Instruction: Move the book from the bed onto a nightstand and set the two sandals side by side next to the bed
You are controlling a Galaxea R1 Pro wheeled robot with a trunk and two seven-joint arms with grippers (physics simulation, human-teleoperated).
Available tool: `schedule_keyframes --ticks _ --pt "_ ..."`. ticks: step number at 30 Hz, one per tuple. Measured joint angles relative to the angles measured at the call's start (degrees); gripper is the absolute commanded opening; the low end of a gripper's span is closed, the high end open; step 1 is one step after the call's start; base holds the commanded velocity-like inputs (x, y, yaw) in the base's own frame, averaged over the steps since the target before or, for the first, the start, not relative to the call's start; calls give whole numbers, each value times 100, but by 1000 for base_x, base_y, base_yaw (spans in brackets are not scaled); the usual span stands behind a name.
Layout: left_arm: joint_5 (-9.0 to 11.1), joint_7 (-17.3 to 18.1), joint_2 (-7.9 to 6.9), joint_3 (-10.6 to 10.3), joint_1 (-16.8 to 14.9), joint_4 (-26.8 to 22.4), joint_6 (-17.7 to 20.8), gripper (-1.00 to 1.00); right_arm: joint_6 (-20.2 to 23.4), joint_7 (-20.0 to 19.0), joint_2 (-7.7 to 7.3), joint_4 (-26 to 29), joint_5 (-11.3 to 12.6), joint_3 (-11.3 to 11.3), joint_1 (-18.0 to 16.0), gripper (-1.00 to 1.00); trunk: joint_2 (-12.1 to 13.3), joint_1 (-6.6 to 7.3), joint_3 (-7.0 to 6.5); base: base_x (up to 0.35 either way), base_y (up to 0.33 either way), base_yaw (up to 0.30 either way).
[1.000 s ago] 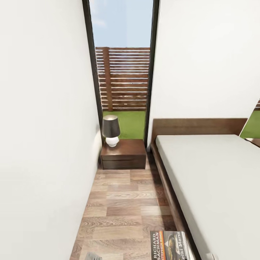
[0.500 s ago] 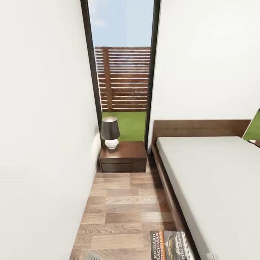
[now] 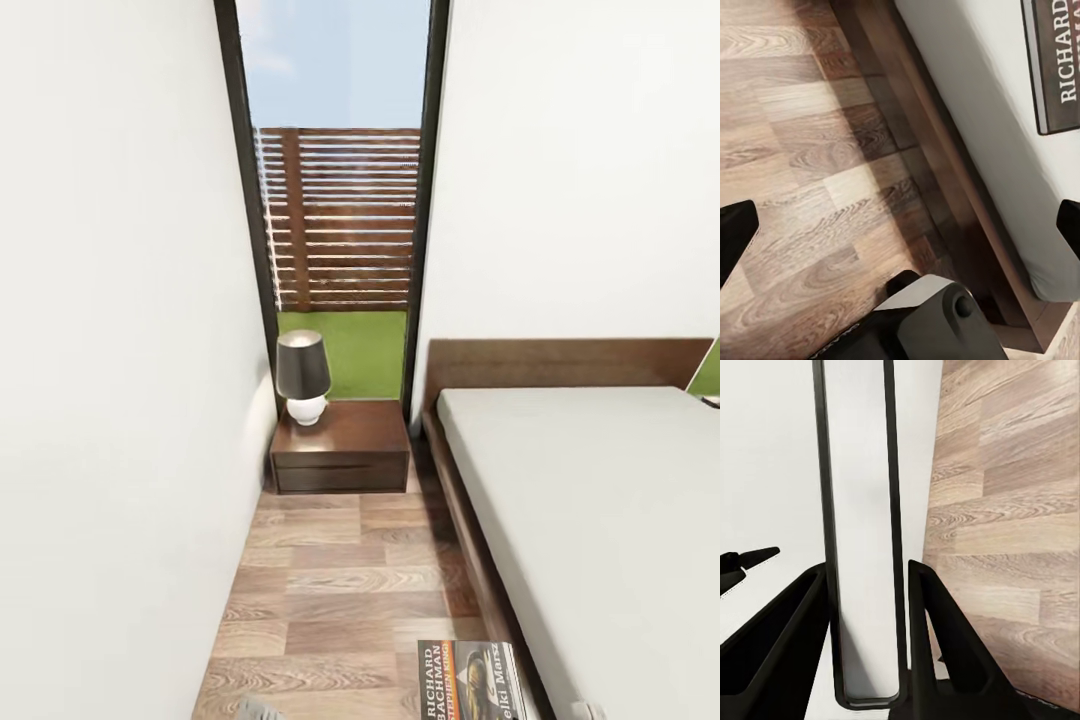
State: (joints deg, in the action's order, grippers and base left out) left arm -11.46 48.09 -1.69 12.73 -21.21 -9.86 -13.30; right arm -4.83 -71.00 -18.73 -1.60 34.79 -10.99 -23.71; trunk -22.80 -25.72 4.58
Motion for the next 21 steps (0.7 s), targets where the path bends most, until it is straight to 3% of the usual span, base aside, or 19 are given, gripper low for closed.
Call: schedule_keyframes --ticks 21 --pt "1 0 1 -1 0 1 0 100 0 -1 -5 0 0 0 0 -100 0 0 0 319 0 0"
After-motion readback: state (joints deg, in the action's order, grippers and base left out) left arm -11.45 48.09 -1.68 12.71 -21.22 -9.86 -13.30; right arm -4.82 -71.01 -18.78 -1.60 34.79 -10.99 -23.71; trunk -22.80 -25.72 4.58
